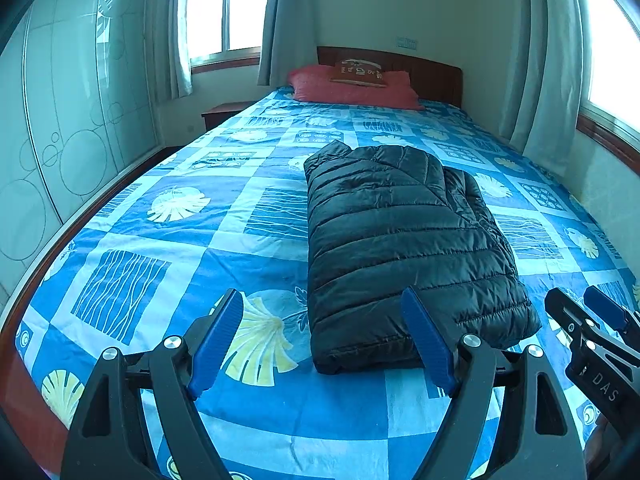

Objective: Fold large clothes

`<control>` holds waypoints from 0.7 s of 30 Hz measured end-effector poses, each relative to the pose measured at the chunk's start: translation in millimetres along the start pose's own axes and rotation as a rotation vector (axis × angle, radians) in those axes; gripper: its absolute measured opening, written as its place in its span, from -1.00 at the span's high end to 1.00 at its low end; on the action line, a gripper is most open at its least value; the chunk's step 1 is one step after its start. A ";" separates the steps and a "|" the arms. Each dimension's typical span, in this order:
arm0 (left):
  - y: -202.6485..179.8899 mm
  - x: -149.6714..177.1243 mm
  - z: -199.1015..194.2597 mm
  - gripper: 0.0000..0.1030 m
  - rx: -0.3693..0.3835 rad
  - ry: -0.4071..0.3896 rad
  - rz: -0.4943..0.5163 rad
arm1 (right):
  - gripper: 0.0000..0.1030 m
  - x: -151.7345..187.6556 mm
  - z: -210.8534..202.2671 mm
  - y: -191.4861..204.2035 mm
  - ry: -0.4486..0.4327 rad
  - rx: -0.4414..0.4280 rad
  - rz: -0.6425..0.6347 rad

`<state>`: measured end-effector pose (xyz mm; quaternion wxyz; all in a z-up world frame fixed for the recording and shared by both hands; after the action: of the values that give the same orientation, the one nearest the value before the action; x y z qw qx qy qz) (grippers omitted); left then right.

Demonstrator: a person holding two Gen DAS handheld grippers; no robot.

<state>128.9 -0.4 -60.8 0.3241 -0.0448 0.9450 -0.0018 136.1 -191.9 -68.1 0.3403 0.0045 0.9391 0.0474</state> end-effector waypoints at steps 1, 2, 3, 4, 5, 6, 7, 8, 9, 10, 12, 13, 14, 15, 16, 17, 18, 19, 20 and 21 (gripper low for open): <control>-0.3 0.1 0.1 -0.56 0.001 0.001 0.001 | -0.40 0.1 -0.3 0.1 -0.001 0.000 0.001; -0.7 0.4 -0.1 -0.56 0.002 0.001 0.002 | -0.40 0.1 0.0 0.2 -0.001 0.000 0.001; -0.9 0.5 -0.1 -0.56 0.001 0.000 0.001 | -0.40 0.1 0.1 0.3 -0.001 -0.001 0.001; -0.9 0.5 -0.1 -0.56 0.001 0.001 0.001 | -0.40 0.2 0.1 0.3 0.000 0.000 0.001; -1.1 0.6 0.0 -0.56 0.001 0.002 0.002 | -0.40 0.2 0.0 0.5 -0.001 -0.001 0.001; -1.6 0.8 0.5 -0.56 0.002 0.003 0.002 | -0.40 0.2 -0.1 0.7 -0.001 -0.001 0.000; -2.0 1.0 0.6 -0.56 0.002 0.003 0.002 | -0.40 0.2 0.0 0.6 0.000 0.000 0.000; -2.1 1.1 0.6 -0.56 0.002 0.004 0.001 | -0.40 0.3 0.1 0.5 0.000 0.000 0.001; -2.1 1.2 0.9 -0.56 0.002 0.004 0.001 | -0.40 0.3 0.1 0.7 0.000 0.000 0.001; -2.1 1.2 0.9 -0.56 0.002 0.004 0.001 | -0.40 0.4 0.0 0.7 -0.001 0.000 0.001; -1.7 1.3 1.0 -0.56 0.001 0.004 0.001 | -0.40 0.4 -0.1 0.8 0.000 -0.001 0.001; -1.7 1.4 1.0 -0.56 0.000 0.004 0.001 | -0.40 0.4 -0.1 0.9 0.000 -0.001 0.001; -1.7 1.6 1.1 -0.56 0.000 0.004 0.001 | -0.40 0.4 -0.1 0.9 -0.001 0.000 0.001; -1.6 1.6 1.1 -0.56 0.000 0.004 0.001 | -0.40 0.4 0.1 0.9 -0.001 0.001 0.001; -1.5 1.6 1.2 -0.56 -0.001 0.005 0.001 | -0.40 0.4 0.1 1.0 0.000 0.001 0.001; -1.7 1.8 1.2 -0.56 -0.001 0.005 0.001 | -0.40 0.5 0.2 0.9 0.000 0.000 0.001; -1.6 1.7 1.2 -0.56 0.000 0.005 0.002 | -0.40 0.6 0.2 0.9 0.001 0.000 0.002; -1.7 1.9 1.3 -0.56 0.002 0.006 0.002 | -0.40 0.7 0.0 1.0 0.001 0.000 0.003; -1.2 2.5 1.9 -0.56 0.002 0.007 0.002 | -0.40 1.1 0.1 1.3 0.001 0.000 0.002; -1.1 2.8 1.9 -0.56 0.001 0.008 0.002 | -0.40 1.2 0.0 1.6 0.001 0.000 0.002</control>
<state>127.9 -1.7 -63.9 0.3204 -0.0436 0.9463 -0.0023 135.1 -190.2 -68.7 0.3398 0.0053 0.9393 0.0477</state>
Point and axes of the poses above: each gripper's, at about its wrist camera, not at the fingertips, and z roughly the way its jaws point, y to its left, x to its underside, the point moved 5 cm from there along z, roughly the way its jaws point, and after that the axes turned 13 degrees about y, right-handed, at the moved point
